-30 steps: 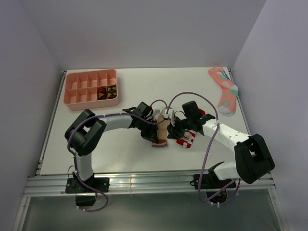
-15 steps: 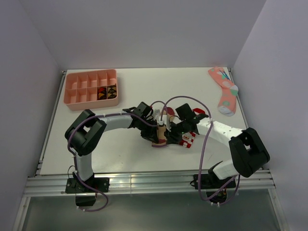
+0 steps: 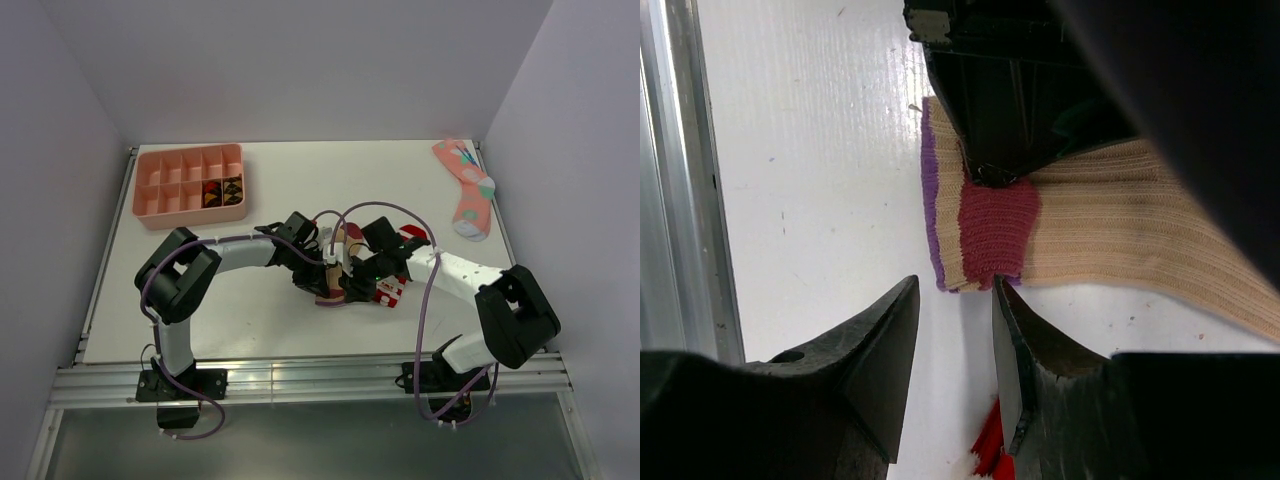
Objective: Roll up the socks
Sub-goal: Roll the sock at the center of the board.
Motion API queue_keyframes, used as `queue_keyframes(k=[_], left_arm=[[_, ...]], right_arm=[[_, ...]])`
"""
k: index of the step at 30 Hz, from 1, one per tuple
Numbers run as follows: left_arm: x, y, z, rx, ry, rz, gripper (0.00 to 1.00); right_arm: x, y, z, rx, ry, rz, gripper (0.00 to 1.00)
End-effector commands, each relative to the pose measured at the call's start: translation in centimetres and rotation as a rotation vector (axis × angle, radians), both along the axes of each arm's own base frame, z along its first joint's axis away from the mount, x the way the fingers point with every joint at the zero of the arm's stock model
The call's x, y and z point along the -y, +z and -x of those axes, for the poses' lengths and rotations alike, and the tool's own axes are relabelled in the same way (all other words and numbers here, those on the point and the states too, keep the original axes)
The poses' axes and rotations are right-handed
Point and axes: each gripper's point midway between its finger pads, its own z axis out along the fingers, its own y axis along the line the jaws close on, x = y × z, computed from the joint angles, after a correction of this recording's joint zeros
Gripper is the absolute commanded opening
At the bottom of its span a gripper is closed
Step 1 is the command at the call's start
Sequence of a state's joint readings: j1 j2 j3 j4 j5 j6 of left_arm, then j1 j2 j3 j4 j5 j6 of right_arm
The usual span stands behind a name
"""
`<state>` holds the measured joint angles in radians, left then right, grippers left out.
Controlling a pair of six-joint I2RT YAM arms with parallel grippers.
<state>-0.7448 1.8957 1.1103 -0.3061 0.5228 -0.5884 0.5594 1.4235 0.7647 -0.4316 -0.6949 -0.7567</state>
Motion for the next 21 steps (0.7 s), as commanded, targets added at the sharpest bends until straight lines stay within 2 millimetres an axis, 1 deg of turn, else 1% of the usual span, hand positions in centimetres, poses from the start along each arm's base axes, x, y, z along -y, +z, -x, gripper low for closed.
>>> queue_keyframes(k=[1,5,13,21], left_arm=[[-3.2,-3.9,1.9,-0.058,-0.016,-0.178,0.0],[-3.2,-3.9,1.8,-0.057,-0.016,-0.179,0.0],[-3.2,-3.9,1.9,-0.057,-0.022,-0.18,0.0],[-3.3,-3.9,2.0,-0.06,-0.026,-0.183,0.0]], right_arm=[[-0.4,0.9,0.1,0.031,0.022,-0.012,0.43],[-0.4,1.0,0.5,0.03,0.026,-0.015,0.43],[-0.8,2.2,0.7,0.056,0.034,-0.037,0.43],[-0.7,1.4,0.9,0.049,0.039,-0.014,0.43]])
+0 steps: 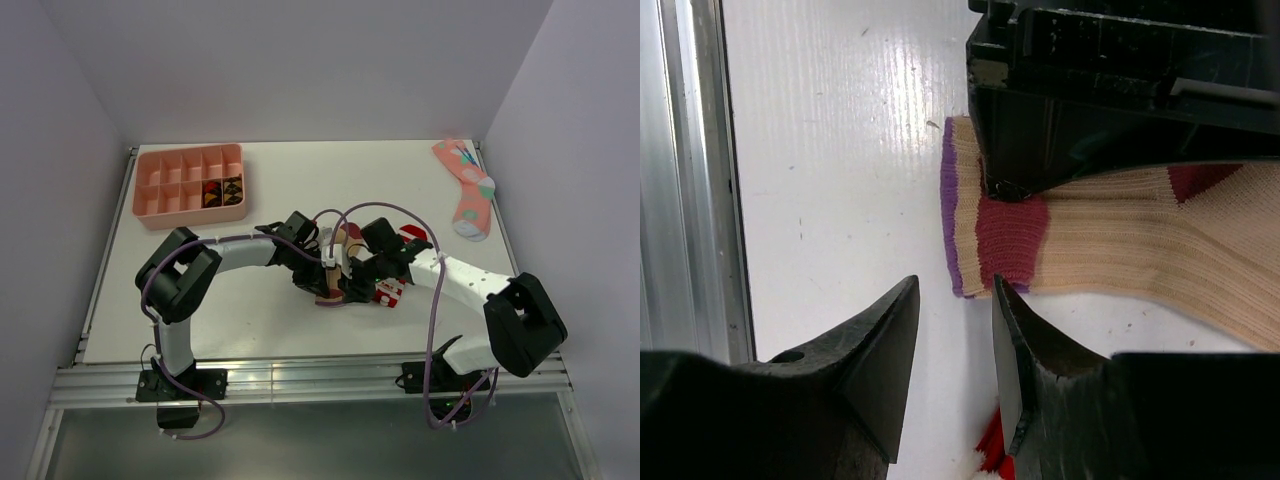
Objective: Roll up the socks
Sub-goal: Roll the sock at the center of the board.
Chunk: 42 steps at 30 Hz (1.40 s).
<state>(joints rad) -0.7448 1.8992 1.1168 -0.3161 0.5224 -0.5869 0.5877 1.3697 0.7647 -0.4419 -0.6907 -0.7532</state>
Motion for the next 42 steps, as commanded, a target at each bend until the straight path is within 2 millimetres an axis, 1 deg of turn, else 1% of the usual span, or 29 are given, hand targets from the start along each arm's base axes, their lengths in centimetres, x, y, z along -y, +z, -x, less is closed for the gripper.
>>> queue_keyframes(k=[1,7,13,14,18,22,23,29,37,41,42], left_arm=[[-3.2,-3.9,2.0,-0.057,-0.027,-0.179,0.0],[-3.1,-4.1,2.1,-0.062,-0.035,-0.177,0.0],[-2.8,-4.3,2.2,-0.068,-0.039,-0.172,0.0],[-2.8,-4.2,2.2,-0.068,-0.04,-0.17,0.0],[-2.7,-4.1,2.1,-0.064,-0.043,-0.171,0.0],[-2.7,-3.9,2.0,-0.058,-0.045,-0.169,0.0],[-2.8,-4.0,2.1,-0.058,-0.046,-0.172,0.0],[-2.9,-4.0,2.3,-0.065,-0.038,-0.169,0.0],[-2.1,-3.4,1.9,-0.061,-0.024,-0.136,0.01],[-1.5,-3.1,1.7,-0.065,-0.004,-0.108,0.04],[-1.3,-2.7,1.6,-0.059,0.003,-0.094,0.07]], right_arm=[[-0.2,0.0,0.3,0.018,0.016,0.009,0.43],[-0.4,-1.1,0.7,0.018,0.028,0.052,0.43],[-0.5,-1.9,0.3,0.01,0.018,0.092,0.42],[-0.7,-1.8,0.1,0.009,0.02,0.096,0.42],[-0.8,-2.7,-0.2,-0.005,0.014,0.134,0.42],[-1.1,-3.0,-0.6,-0.019,0.003,0.163,0.42],[-1.1,-3.3,-0.6,-0.029,0.004,0.176,0.41],[-1.1,-3.8,-0.8,-0.056,-0.019,0.207,0.41],[0.0,-4.8,-0.3,-0.092,-0.067,0.269,0.35],[0.3,-5.3,0.1,-0.129,-0.092,0.291,0.27],[0.4,-5.3,0.1,-0.136,-0.102,0.294,0.26]])
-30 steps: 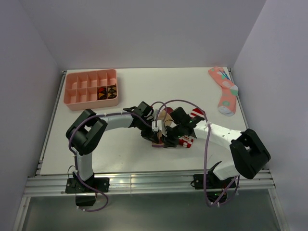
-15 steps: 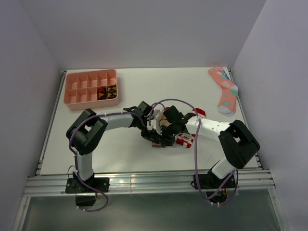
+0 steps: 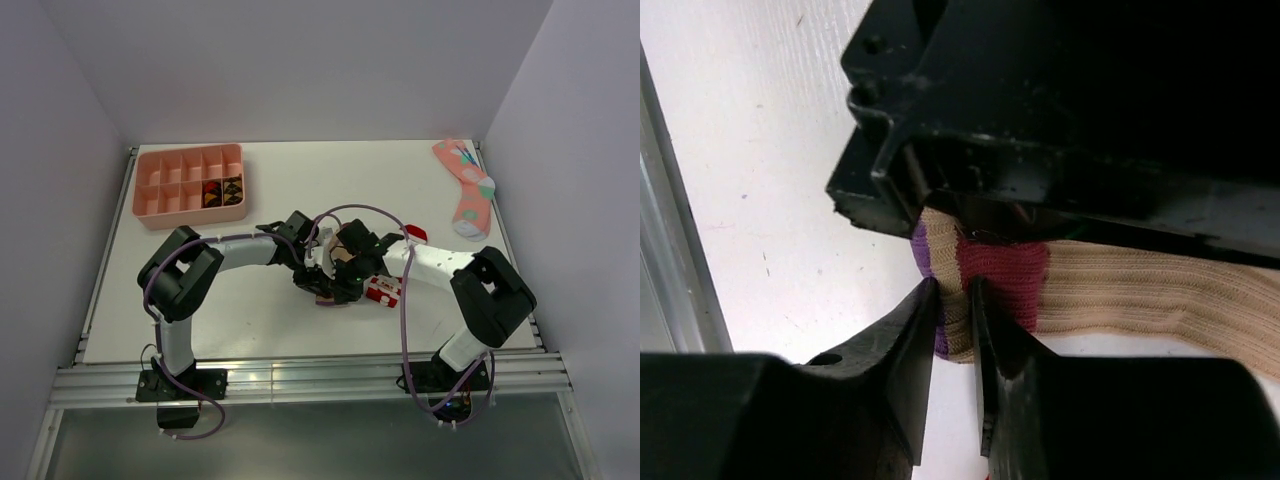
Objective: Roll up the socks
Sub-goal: Roll the sock at the center of the board.
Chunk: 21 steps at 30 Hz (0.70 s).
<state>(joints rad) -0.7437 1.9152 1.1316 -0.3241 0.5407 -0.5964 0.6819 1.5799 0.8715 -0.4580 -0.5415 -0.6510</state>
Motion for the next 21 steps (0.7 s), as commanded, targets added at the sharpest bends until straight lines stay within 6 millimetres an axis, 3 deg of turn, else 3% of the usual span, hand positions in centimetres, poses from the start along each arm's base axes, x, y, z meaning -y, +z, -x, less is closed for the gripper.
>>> queue_keyframes(k=[1,11,21], left_arm=[[-1.4,-2.6,1.5,-0.041,0.015,-0.091,0.08],[-0.8,-2.2,1.0,-0.01,0.122,-0.014,0.18],[-0.6,-3.1,-0.1,0.067,0.187,-0.009,0.22]], right_arm=[[1.6,-1.7,0.7,-0.056,-0.058,0.113,0.26],[1.9,-1.6,1.6,-0.21,-0.078,0.095,0.19],[1.7,0.1,-0.7,-0.39,-0.162,0.024,0.18]])
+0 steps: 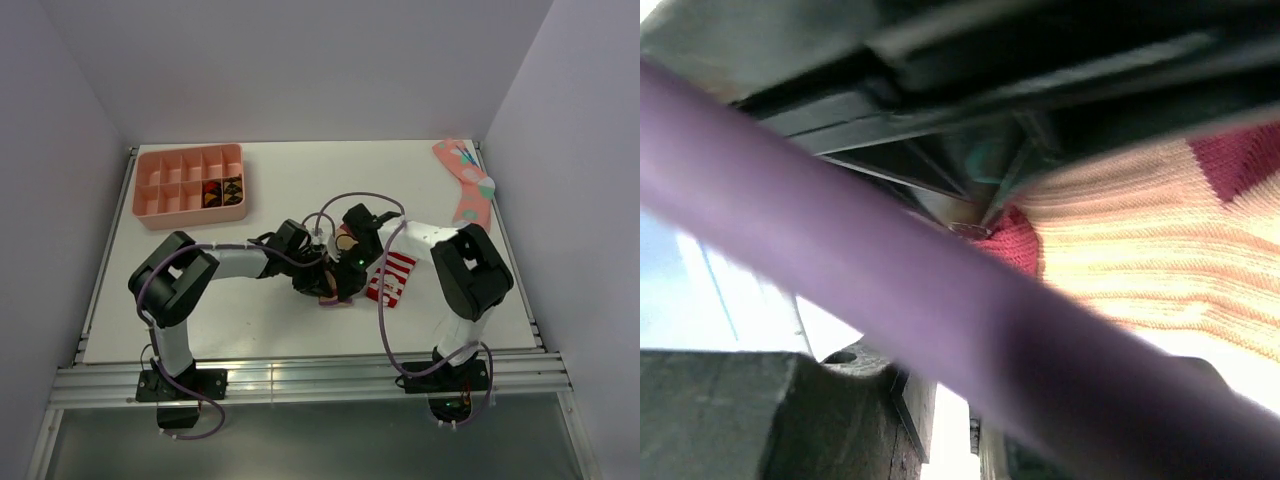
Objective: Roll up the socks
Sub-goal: Roll the sock at the center of the board.
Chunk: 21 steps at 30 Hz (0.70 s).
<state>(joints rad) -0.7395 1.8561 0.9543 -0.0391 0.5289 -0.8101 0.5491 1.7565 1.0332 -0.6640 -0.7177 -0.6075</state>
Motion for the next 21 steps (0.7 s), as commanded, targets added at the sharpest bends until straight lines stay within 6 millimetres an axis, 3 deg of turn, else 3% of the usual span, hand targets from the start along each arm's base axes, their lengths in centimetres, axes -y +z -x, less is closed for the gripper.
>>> queue_keyframes(k=[1,6,21], left_arm=[[-1.2,-3.1,0.2,0.076,0.023,-0.125,0.23],[-0.8,-2.8,0.0,0.144,0.016,-0.117,0.31],[0.0,-3.8,1.1,0.216,-0.017,-0.091,0.33]], right_arm=[[1.1,-0.1,0.0,-0.135,-0.053,0.039,0.19],[1.1,0.3,-0.7,-0.259,-0.087,0.027,0.19],[1.4,-0.8,-2.9,-0.335,-0.185,0.095,0.18]])
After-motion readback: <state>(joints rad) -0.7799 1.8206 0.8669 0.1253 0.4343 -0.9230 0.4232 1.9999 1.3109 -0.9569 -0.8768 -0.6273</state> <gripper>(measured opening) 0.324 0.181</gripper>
